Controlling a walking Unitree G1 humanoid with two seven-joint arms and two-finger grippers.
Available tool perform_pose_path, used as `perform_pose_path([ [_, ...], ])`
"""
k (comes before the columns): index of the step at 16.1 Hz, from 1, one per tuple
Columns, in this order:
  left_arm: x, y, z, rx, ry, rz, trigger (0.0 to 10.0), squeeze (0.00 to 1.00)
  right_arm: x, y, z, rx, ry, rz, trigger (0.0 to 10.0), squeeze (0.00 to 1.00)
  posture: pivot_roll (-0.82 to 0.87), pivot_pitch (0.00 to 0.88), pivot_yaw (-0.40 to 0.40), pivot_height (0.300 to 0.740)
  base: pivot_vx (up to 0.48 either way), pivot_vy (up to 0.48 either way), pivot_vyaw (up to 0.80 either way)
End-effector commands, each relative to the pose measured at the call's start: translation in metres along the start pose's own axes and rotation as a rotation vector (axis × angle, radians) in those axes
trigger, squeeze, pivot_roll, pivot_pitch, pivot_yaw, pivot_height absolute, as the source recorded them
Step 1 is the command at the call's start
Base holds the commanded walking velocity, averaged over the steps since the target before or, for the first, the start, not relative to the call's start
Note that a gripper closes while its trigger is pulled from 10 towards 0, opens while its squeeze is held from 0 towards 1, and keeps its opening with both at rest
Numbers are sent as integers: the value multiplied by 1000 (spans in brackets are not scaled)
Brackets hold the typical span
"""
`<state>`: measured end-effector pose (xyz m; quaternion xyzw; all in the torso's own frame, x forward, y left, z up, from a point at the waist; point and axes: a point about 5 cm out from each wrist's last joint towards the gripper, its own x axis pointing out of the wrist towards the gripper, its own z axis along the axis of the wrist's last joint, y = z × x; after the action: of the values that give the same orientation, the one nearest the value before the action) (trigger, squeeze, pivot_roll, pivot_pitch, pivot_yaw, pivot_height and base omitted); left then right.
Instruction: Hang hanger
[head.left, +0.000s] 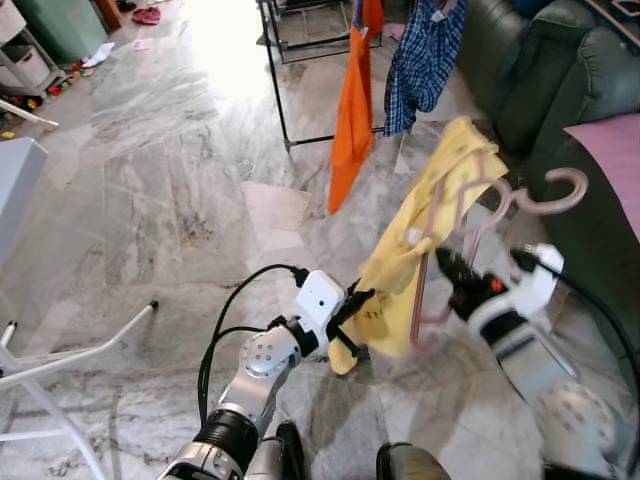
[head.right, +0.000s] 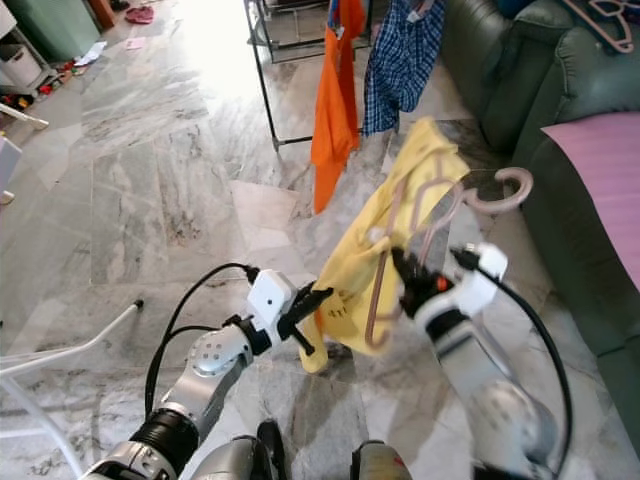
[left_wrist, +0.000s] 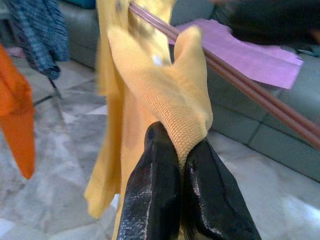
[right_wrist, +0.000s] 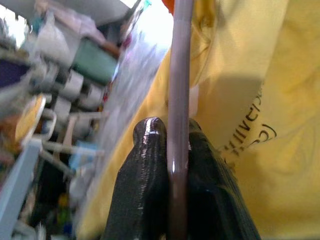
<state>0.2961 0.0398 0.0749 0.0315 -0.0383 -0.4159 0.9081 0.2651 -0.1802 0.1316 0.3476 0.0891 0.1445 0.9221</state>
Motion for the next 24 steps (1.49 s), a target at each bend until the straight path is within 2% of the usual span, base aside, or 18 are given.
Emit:
perform_pose_path([
  [1, -4, 6, -3, 17, 10, 35, 10000, 0, -13, 6, -13, -92, 113, 110, 10000, 0, -254, 207, 93, 740, 0, 0, 0],
  [2, -4, 7, -2, 22, 9, 40, 10000, 0, -16, 4, -16, -101, 131, 109, 10000, 0, -254, 206, 94, 740, 0, 0, 0],
  [3, -4, 12, -1, 35, 10, 61, 10000, 0, -24, -23, -15, -290, 159, -36, 10000, 0, -254, 207, 96, 740, 0, 0, 0],
  [4, -4, 13, -1, 34, 11, 63, 10000, 0, -26, -33, -11, -355, 154, -99, 10000, 0, -254, 207, 96, 740, 0, 0, 0],
  [5, -4, 14, 0, 39, 10, 67, 10000, 0, -27, -36, -9, -374, 148, -118, 10000, 0, -256, 208, 99, 740, 0, 0, 0],
  [7, -3, 15, 2, 44, 2, 78, 10000, 0, -28, -36, -2, -349, 118, -127, 10000, 0, -261, 208, 98, 740, 0, 0, 0],
  [10, -2, 18, 7, 62, -26, 101, 10000, 0, -35, -47, -13, -374, 155, -154, 10000, 0, -260, 211, 99, 740, 0, 0, 0],
  [13, -4, 20, 6, 61, -27, 100, 10000, 0, -33, -51, -6, -383, 86, -208, 10000, 0, -257, 211, 104, 740, 0, 0, 0],
  [14, -5, 20, 6, 74, -26, 109, 10000, 0, -31, -47, -4, -357, 64, -187, 10000, 0, -257, 211, 104, 740, 0, 0, 0],
  [15, -6, 22, 8, 109, -37, 151, 10000, 0, -26, -30, -7, -297, 78, -75, 10000, 0, -257, 209, 104, 740, 0, 0, 0],
  [16, -4, 23, 9, 105, -44, 166, 10000, 0, -29, -28, -18, -264, 150, -28, 10000, 0, -256, 206, 99, 740, 0, 0, 0],
  [17, -3, 23, 11, 104, -53, 175, 10000, 0, -35, -34, -29, -241, 227, -36, 10000, 0, -254, 204, 93, 740, 0, 0, 0],
  [18, -1, 24, 15, 103, -70, 183, 10000, 0, -43, -49, -39, -228, 267, -106, 10000, 0, -251, 204, 89, 740, 0, 0, 0],
  [19, 0, 25, 16, 102, -78, 184, 10000, 0, -46, -53, -41, -176, 267, -129, 10000, 0, -251, 205, 87, 740, 0, 0, 0],
  [21, -1, 25, 16, 100, -81, 189, 10000, 0, -49, -64, -42, -170, 254, -203, 10000, 0, -253, 207, 88, 740, 0, 0, 0],
  [23, -3, 23, 12, 96, -70, 177, 10000, 0, -47, -77, -36, -221, 197, -305, 10000, 0, -255, 209, 94, 740, 0, 0, 0],
  [24, -3, 20, 11, 87, -65, 171, 10000, 0, -44, -78, -27, -241, 147, -329, 10000, 0, -256, 212, 96, 740, 0, 0, 0],
])
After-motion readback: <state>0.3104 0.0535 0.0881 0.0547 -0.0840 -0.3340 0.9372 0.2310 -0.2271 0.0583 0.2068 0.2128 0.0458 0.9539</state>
